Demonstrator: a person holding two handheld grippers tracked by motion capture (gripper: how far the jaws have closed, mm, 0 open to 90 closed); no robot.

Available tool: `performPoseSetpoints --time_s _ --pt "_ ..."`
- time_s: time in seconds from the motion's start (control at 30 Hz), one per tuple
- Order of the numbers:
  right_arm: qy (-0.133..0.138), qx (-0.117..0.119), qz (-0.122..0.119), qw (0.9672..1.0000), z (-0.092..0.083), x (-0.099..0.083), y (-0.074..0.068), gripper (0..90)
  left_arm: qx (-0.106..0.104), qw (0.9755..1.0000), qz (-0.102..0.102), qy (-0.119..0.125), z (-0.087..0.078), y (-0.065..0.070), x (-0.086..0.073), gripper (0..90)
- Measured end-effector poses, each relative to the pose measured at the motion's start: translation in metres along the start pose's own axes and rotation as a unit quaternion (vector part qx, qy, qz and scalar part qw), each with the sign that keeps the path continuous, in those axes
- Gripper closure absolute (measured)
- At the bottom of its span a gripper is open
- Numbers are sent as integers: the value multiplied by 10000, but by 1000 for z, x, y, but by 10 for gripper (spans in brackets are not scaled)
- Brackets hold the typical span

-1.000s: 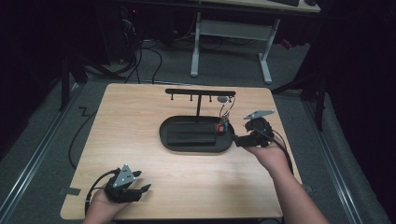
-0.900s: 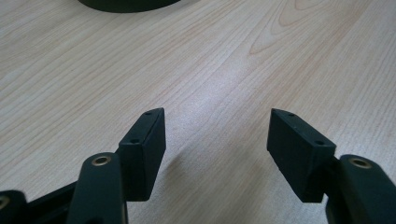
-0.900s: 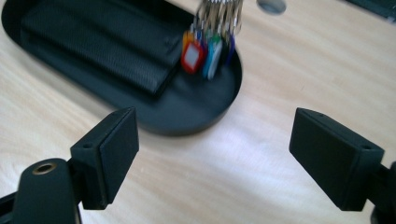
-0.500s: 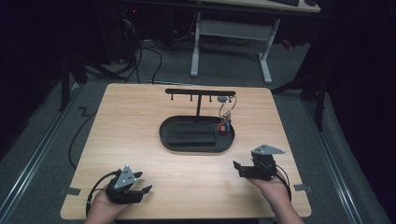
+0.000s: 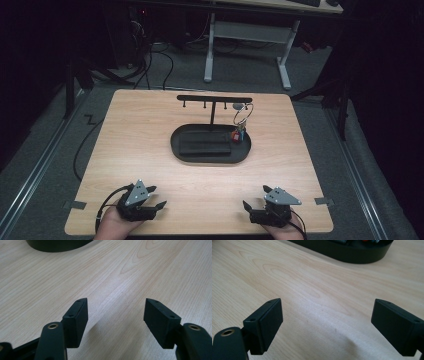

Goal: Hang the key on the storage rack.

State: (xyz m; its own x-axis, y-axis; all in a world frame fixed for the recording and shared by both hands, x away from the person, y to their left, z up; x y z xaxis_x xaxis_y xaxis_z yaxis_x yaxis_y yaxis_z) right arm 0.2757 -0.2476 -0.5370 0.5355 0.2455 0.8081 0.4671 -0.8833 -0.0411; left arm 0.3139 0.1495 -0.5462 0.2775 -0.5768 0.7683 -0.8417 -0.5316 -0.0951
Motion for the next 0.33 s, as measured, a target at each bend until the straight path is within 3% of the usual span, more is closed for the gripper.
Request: performPoseSetpoints --time_s 0.33 --pt "-86 50 174 9998 5 -1 2 104 71 9998 149 -66 -5 0 -2 383"
Point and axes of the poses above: each handheld gripper's, and its own axes: z roughly forward along the jaws, x roughly out of its top, y roughly to its right, the point moved 3 cm from there along z, roughly forward along the jaws, and after that the axes turned 5 degrees about z, right-handed, at the moved point
